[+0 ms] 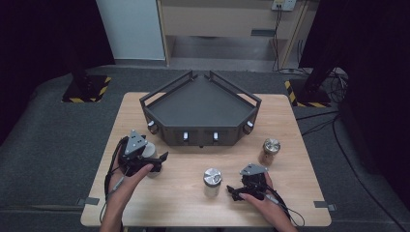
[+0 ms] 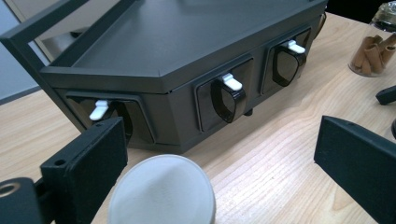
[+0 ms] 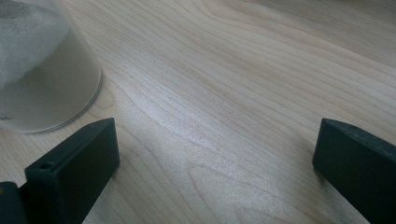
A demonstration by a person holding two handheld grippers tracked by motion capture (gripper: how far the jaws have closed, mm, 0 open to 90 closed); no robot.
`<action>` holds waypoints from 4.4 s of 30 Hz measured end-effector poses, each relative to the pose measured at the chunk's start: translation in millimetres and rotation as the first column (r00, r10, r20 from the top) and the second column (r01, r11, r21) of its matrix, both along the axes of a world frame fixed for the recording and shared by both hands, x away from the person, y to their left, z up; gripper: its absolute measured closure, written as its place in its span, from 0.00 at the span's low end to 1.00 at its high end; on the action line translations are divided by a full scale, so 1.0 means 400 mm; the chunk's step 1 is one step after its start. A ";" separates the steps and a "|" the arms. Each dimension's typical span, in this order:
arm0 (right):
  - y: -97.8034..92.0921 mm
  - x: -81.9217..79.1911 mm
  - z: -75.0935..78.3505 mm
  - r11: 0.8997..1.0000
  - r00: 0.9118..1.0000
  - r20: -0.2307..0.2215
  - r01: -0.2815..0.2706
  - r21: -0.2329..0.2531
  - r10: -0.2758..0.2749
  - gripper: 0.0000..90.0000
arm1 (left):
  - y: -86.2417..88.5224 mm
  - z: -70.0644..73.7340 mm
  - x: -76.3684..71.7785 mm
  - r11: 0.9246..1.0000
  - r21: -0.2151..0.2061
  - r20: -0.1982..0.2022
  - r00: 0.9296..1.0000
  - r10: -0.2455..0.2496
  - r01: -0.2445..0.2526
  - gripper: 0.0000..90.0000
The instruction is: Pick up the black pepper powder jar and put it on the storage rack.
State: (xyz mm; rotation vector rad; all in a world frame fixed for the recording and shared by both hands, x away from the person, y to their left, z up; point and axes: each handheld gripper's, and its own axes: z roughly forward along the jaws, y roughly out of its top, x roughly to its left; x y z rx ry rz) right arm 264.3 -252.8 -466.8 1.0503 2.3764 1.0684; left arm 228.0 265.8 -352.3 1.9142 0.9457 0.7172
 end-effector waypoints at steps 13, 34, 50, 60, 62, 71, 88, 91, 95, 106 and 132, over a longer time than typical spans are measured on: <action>0.000 0.000 0.000 1.000 1.000 0.000 0.000 0.000 0.000 0.01 | 0.031 -0.046 0.007 0.999 -0.019 0.013 0.999 0.042 -0.042 0.02; 0.000 0.000 0.000 1.000 1.000 0.000 0.000 0.000 0.000 0.01 | 0.045 -0.106 0.029 0.999 -0.007 -0.018 0.999 0.049 -0.049 0.02; 0.002 -0.002 0.000 1.000 1.000 0.000 0.006 0.000 -0.006 0.01 | 0.048 -0.143 0.038 0.998 -0.025 -0.045 0.997 0.065 -0.066 0.05; 0.002 -0.002 0.000 1.000 1.000 0.000 0.006 0.000 -0.006 0.01 | 0.057 -0.163 0.033 0.994 -0.070 -0.037 0.996 0.085 -0.087 0.14; 0.002 -0.002 0.000 1.000 1.000 0.000 0.006 0.000 -0.006 0.01 | 0.064 -0.168 0.033 0.993 -0.082 -0.038 0.996 0.080 -0.083 0.21; 0.002 -0.002 0.000 1.000 1.000 0.000 0.006 0.000 -0.006 0.01 | 0.054 -0.178 0.022 0.994 -0.078 -0.014 0.997 0.081 -0.082 0.36; 0.002 -0.002 0.000 1.000 1.000 0.000 0.006 0.000 -0.006 0.01 | 0.031 -0.134 0.005 0.997 -0.050 -0.013 0.998 0.058 -0.059 0.36; 0.002 -0.002 0.000 1.000 1.000 0.000 0.006 0.000 -0.006 0.01 | 0.033 -0.122 0.002 0.997 -0.061 -0.014 0.999 0.046 -0.047 0.36; 0.002 -0.002 0.000 1.000 1.000 0.000 0.006 0.000 -0.006 0.01 | 0.028 -0.097 -0.007 0.999 -0.044 -0.004 1.000 0.029 -0.029 0.36; 0.002 -0.002 0.000 1.000 1.000 0.000 0.006 0.000 -0.006 0.01 | 0.028 -0.042 -0.007 1.000 -0.026 0.002 1.000 0.013 -0.012 0.36; 0.002 -0.002 0.000 1.000 1.000 0.000 0.006 0.000 -0.006 0.01 | -0.005 0.049 0.035 0.999 -0.016 0.005 1.000 -0.031 0.031 0.36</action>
